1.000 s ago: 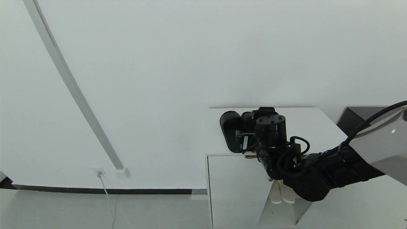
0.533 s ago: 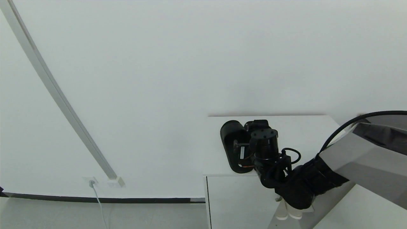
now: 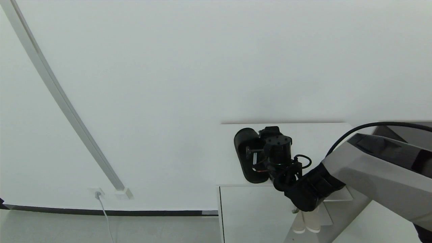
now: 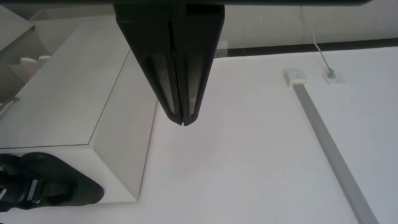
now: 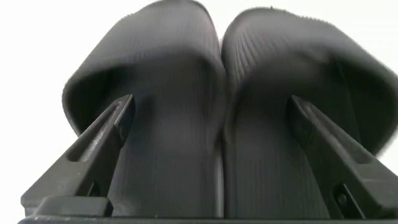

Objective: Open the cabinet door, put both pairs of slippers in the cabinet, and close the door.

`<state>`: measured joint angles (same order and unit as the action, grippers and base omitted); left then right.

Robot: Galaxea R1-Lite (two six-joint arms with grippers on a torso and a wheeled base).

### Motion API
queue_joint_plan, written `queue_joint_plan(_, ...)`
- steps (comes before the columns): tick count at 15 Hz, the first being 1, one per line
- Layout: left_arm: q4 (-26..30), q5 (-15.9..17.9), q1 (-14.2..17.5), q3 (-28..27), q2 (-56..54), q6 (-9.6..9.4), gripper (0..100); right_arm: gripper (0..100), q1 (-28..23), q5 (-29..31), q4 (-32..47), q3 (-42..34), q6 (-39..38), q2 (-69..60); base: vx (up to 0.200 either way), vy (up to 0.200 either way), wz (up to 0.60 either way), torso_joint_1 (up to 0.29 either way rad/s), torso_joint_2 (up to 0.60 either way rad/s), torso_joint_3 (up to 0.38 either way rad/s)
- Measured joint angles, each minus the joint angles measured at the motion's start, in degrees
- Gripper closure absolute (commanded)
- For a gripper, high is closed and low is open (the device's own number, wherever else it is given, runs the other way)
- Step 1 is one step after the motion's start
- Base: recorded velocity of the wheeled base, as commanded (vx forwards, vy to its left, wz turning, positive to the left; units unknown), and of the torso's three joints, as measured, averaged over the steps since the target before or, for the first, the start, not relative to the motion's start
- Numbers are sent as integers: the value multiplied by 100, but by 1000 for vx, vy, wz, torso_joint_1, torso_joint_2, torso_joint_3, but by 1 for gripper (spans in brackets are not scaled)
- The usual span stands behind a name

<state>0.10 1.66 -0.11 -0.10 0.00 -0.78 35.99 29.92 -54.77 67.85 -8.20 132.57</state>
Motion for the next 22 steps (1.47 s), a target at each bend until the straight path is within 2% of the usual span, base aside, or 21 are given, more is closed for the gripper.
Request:
queue_joint_plan(6, 0, 1, 0, 0, 0, 0, 100, 0, -236, -24, 929, 1409, 90, 505, 0, 0, 0, 0, 0, 0)
queue_joint_plan(7, 0, 0, 1, 0, 0, 0, 100, 100, -274, -28, 964, 1569, 93, 590, 0, 0, 0, 0, 0, 0)
queue_joint_plan(17, 0, 0, 1, 0, 0, 0, 100, 100, -239, -132, 959, 1586, 101, 616, 0, 0, 0, 0, 0, 0)
queue_joint_plan(19, 0, 1, 1, 0, 0, 0, 100, 100, -110, -277, 914, 1068, 99, 224, 0, 0, 0, 0, 0, 0)
queue_joint_plan(22, 0, 0, 1, 0, 0, -1, 100, 100, 152, -525, 694, -168, 101, -617, 0, 0, 0, 0, 0, 0)
